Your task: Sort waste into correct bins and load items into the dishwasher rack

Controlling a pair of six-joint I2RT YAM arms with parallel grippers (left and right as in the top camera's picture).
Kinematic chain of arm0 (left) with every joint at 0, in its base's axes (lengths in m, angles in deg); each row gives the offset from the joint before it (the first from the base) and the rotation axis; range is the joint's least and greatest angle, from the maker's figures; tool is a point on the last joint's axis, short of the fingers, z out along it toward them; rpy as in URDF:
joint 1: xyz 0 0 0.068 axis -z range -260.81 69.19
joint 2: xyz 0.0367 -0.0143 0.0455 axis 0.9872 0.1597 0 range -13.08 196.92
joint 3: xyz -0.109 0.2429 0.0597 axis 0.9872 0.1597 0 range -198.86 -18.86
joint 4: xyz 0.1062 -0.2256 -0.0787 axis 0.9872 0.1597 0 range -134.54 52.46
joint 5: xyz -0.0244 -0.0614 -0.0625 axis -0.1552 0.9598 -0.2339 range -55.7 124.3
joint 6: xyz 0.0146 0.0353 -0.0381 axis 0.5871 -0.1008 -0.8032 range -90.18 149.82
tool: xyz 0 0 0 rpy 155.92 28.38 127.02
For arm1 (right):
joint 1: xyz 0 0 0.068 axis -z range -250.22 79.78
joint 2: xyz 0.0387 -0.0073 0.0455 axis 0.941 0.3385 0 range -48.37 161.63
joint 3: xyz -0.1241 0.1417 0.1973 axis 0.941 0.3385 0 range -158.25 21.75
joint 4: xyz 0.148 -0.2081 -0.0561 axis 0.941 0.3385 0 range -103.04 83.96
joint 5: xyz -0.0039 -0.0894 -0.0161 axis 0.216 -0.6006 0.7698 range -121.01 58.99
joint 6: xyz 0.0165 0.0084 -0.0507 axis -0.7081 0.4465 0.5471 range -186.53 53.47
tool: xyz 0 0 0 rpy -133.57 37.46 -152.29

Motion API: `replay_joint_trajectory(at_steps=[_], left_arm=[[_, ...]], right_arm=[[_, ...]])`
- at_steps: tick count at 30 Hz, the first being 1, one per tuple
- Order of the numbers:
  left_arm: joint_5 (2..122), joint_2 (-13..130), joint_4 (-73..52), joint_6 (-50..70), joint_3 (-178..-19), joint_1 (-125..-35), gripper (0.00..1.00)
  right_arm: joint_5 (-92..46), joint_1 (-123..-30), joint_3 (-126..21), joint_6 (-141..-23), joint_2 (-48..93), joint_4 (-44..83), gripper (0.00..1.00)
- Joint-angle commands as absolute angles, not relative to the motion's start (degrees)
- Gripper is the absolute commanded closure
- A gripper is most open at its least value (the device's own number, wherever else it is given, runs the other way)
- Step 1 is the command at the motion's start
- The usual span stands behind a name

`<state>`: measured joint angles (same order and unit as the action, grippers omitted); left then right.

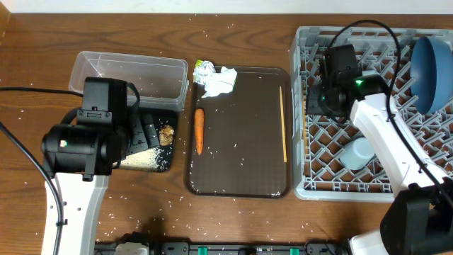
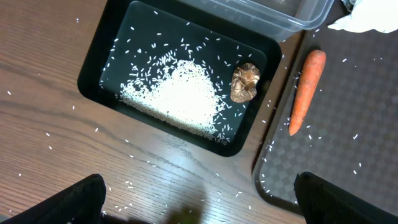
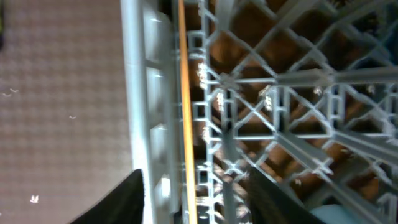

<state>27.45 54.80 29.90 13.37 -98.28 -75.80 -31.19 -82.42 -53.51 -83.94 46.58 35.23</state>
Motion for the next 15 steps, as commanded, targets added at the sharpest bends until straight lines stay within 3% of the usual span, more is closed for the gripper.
replay_joint_trajectory(at_steps=[1,7,15], left_arm=[[26.53,55.02,30.01,13.94,-98.5,-75.99,0.02],[26.53,55.02,30.01,13.94,-98.5,-75.99,0.02],[26.53,55.02,30.03,13.94,-98.5,-75.99,0.02]], right_arm=[[-25.86,-86.2,-53.62,-83.78,43.81,33.92,0.46],[-29.53,-97.29,-53.51,-90.21,43.79,33.76,0.42],[-49.27,-106.18,-53.47,-106.25,52.2,35.86,0.4]])
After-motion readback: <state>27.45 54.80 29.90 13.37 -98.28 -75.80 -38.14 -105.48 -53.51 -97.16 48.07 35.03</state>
